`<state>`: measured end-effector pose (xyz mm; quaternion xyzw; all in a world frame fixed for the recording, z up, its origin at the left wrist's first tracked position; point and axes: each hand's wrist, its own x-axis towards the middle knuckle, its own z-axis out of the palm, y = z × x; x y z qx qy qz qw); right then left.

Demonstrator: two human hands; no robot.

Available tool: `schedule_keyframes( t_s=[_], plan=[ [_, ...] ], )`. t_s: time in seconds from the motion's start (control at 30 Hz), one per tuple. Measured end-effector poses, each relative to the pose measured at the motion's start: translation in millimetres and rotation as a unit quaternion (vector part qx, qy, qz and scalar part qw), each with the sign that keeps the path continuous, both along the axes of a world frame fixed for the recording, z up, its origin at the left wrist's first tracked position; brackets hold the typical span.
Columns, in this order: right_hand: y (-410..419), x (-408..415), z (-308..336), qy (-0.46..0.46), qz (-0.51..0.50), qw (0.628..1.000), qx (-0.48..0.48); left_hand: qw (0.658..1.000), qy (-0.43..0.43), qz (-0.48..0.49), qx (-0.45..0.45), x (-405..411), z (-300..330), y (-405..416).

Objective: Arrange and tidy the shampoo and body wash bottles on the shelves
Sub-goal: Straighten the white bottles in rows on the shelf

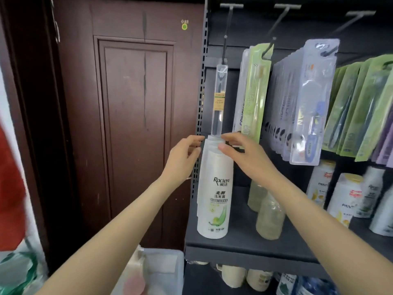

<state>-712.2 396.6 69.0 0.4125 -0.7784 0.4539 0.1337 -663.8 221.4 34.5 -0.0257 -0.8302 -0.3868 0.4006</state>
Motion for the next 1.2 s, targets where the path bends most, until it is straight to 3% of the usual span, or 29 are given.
schedule_keyframes(
  t_s=[0.2, 0.4, 0.83, 1.1, 1.2],
  plan=[
    [-9.5, 6.0, -3.9, -0.005, -0.044, 0.998, 0.033, 0.987, -0.103, -0.104, -0.07, -31.8, 9.5, -19.8],
    [-10.9, 6.1, -14.4, -0.015, -0.075, 0.997, 0.005, 0.978, -0.11, -0.176, -0.006, -36.9, -6.3, -13.3],
    [-12.9, 16.3, -10.9, 0.022, -0.104, 0.993, 0.04, 0.993, -0.035, -0.083, 0.07, 5.2, -5.1, -22.6],
    [-32.1, 43.0, -0.9, 0.153, -0.093, 0.981, 0.074, 0.998, 0.014, -0.028, 0.056, 49.1, 6.6, -32.3],
    [-51.9, 61.0, 2.8, 0.096, -0.044, 0.993, 0.045, 0.998, 0.028, -0.033, 0.049, 63.9, 10.0, -44.9]
  ],
)
